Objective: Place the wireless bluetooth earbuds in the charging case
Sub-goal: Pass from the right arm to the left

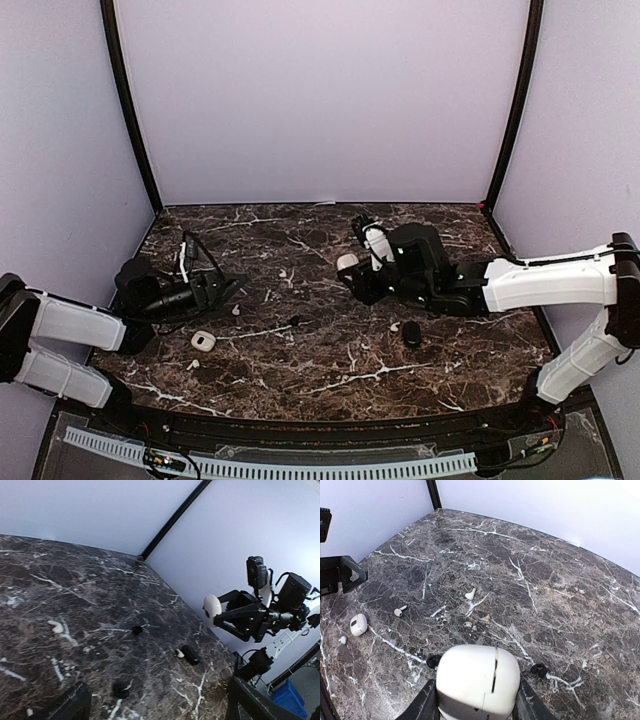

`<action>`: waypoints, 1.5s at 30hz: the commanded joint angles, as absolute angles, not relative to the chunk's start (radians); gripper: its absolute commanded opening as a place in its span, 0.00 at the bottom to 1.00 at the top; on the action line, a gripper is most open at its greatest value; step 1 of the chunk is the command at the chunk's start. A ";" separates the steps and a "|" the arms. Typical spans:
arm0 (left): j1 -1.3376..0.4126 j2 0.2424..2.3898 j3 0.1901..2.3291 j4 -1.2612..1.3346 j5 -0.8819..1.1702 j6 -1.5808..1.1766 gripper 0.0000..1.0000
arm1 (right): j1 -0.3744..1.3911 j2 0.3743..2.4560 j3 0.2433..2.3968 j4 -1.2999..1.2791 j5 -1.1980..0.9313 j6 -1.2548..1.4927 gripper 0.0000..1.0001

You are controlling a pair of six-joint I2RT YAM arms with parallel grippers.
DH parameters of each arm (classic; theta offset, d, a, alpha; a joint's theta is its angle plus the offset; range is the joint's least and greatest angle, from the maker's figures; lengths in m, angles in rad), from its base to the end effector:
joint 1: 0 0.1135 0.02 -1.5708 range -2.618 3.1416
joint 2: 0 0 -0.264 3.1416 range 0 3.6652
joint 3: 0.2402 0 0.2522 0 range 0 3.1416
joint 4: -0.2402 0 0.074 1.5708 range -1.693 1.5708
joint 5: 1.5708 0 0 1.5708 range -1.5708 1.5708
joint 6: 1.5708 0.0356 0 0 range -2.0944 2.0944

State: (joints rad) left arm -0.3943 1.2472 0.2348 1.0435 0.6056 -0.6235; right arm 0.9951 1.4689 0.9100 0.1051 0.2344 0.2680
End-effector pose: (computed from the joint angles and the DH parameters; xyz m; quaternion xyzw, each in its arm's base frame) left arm 0.1953 -0.1032 0.1910 0.1367 0.6845 -0.5152 0.4974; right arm 0.1867 0.2725 0.2495 -0.2416 0.8092 0.2307 0.4833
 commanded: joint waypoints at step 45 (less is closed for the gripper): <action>-0.751 1.786 0.654 1.833 0.778 -1.709 0.98 | 1.000 1.513 0.705 0.911 -0.359 -0.202 0.48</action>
